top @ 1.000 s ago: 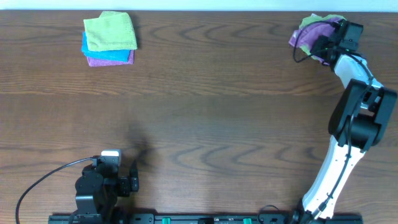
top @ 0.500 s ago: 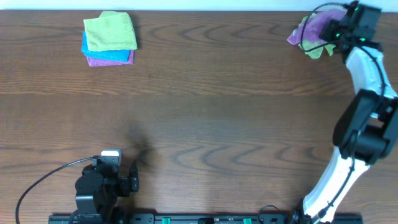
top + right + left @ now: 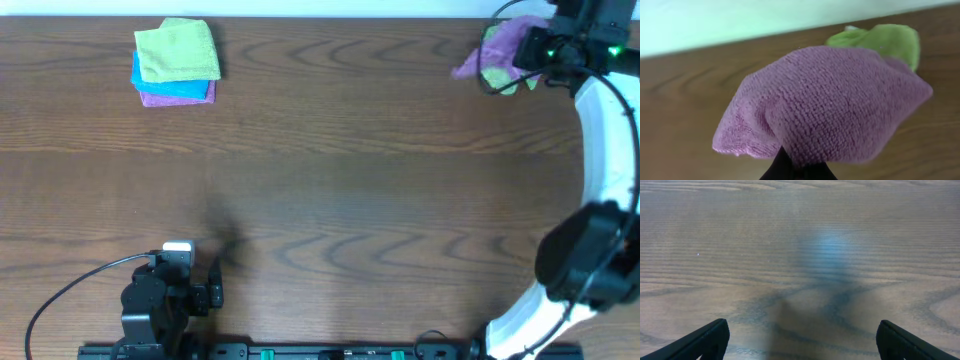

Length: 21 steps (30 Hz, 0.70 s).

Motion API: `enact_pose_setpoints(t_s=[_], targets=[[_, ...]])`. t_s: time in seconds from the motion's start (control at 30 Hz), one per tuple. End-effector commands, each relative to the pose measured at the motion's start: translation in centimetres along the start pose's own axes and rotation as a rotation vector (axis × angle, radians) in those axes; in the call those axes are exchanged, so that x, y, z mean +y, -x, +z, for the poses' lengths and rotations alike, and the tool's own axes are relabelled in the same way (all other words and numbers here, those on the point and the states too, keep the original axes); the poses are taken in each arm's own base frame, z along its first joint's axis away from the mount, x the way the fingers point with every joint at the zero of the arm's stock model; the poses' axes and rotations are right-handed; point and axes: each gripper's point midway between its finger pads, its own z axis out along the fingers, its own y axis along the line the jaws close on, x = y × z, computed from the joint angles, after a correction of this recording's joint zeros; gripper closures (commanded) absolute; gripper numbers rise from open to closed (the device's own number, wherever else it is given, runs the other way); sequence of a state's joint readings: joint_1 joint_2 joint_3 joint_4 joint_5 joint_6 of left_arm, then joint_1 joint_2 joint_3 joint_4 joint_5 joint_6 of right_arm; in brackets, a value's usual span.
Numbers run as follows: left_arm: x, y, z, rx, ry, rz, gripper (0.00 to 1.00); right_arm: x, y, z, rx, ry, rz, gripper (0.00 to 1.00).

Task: Fold the cloth
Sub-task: 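Carry the purple cloth to table center and drop it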

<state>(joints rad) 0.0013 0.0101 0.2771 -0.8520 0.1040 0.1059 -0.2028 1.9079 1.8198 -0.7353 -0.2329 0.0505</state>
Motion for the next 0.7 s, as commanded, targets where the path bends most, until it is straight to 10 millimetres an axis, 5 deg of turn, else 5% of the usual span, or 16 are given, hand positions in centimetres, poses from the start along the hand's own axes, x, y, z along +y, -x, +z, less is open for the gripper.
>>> enact_pose_setpoints(t_s=[0.0,0.17,0.33,0.67], targets=[[0.0,-0.5,0.1,0.014,0.003,0.016,0.05,5.7,0.6,-4.8,-0.032,0.089,-0.119,0.99],[0.0,-0.5,0.1,0.014,0.003,0.016,0.05,12.1,-3.7,-9.5,0.083,0.175,-0.199,0.99],[0.0,-0.5,0.1,0.014,0.003,0.016,0.05,16.4,-8.8,-13.3,0.223,0.242,-0.28,0.99],[0.0,-0.5,0.1,0.013,0.003,0.016,0.05,18.4,-18.6,-17.7,0.439,0.285,-0.421,0.98]])
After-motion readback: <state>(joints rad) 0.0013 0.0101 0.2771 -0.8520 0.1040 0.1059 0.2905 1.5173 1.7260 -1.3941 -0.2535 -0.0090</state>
